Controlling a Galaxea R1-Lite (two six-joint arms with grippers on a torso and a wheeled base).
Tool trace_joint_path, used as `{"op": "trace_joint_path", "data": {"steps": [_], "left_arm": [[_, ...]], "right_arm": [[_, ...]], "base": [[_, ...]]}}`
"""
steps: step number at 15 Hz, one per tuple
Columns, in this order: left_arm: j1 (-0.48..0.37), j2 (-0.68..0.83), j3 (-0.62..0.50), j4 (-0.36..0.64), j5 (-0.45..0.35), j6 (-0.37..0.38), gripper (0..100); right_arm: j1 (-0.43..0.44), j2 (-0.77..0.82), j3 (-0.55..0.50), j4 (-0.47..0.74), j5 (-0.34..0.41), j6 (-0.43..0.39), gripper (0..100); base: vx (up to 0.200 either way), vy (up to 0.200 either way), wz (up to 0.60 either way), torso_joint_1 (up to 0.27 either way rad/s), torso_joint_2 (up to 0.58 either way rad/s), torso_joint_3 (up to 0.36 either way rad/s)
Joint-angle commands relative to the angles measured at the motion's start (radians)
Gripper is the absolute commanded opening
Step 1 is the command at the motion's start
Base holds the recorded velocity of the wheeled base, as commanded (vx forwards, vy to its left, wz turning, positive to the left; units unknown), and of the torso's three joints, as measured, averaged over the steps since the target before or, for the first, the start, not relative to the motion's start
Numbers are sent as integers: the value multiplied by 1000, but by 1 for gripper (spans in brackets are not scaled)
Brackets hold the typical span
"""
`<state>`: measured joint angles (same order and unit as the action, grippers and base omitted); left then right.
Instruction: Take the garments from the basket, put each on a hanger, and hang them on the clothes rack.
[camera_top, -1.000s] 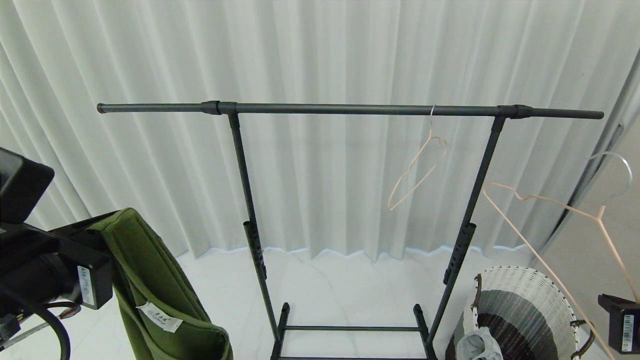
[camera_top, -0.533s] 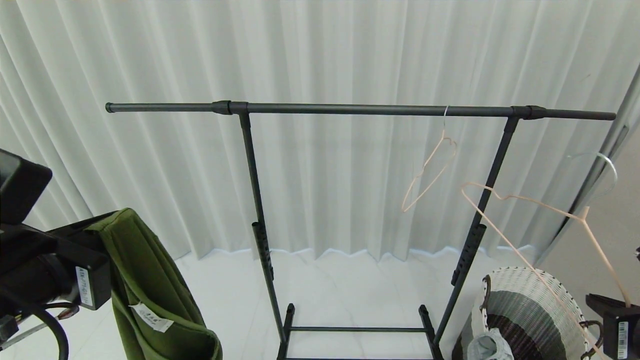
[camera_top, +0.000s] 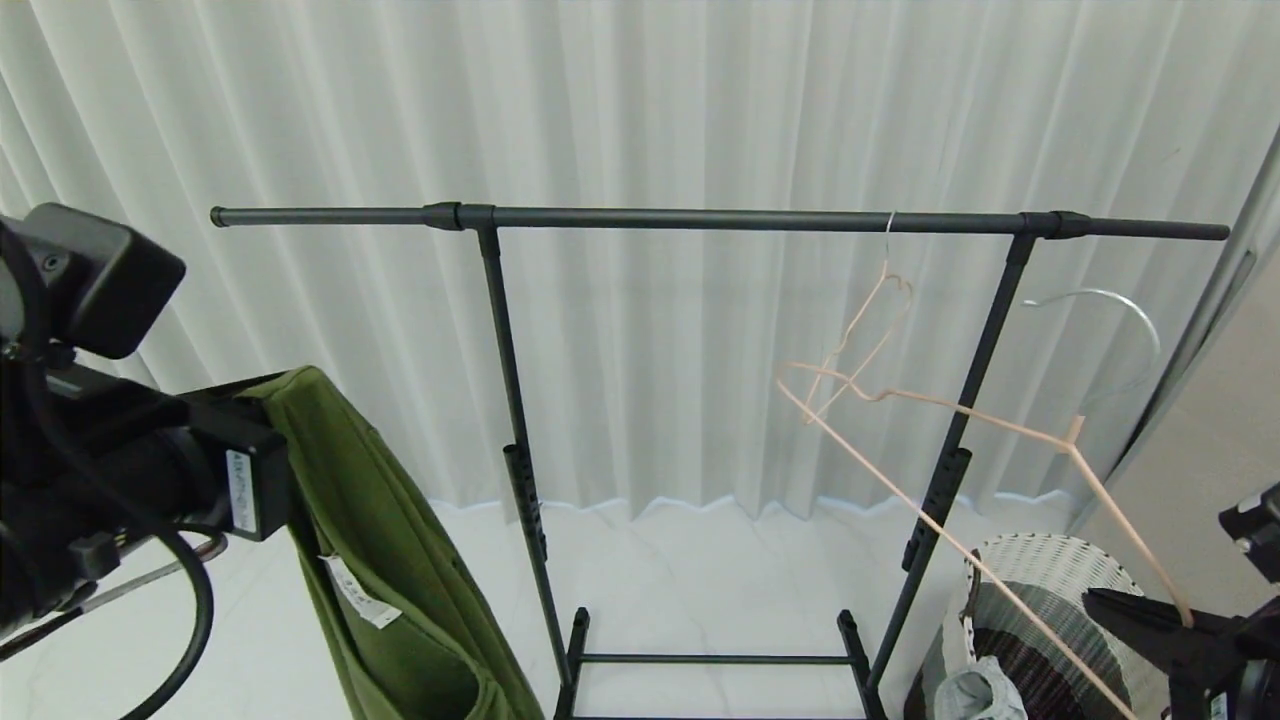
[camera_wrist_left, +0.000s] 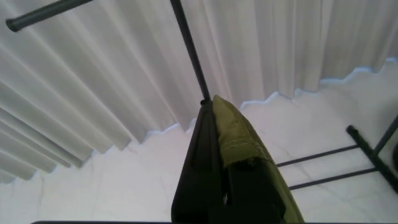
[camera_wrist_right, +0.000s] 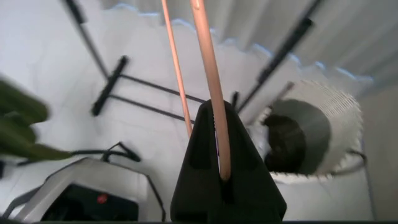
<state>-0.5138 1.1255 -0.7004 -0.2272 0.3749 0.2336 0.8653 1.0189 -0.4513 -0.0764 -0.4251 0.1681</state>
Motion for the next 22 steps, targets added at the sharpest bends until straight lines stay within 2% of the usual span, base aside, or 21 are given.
{"op": "trace_joint_path", "data": {"steps": [1,5,7,9,10,11,12,13,22], "left_arm": [[-31,119,-99,3,4,-60,0],[-45,281,-231,5,68,-169,0],[-81,350,-292,6,108,-246,0],[-106,382,-318,6,119,-269,0],[-106,382,-318,6,119,-269,0],[-120,402,-326,6,141,-269,0],[-144,435,-347,5,205,-272,0],[-155,447,-361,5,223,-280,0],[-158,490,-418,5,257,-281,0]], "right_arm": [[115,61,-46,0,2,5,0],[228,110,-93,-8,2,8,0],[305,128,-122,-10,2,31,0],[386,153,-155,-11,5,93,0],[386,153,-155,-11,5,93,0],[437,179,-178,-17,6,139,0],[451,194,-187,-37,16,157,0],[451,201,-187,-49,28,157,0],[460,196,-190,-52,51,156,0]], "base": [[0,0,0,0,0,0],[0,0,0,0,0,0],[0,0,0,0,0,0],[0,0,0,0,0,0],[0,0,0,0,0,0],[0,0,0,0,0,0],[0,0,0,0,0,0],[0,0,0,0,0,0],[0,0,0,0,0,0]]}}
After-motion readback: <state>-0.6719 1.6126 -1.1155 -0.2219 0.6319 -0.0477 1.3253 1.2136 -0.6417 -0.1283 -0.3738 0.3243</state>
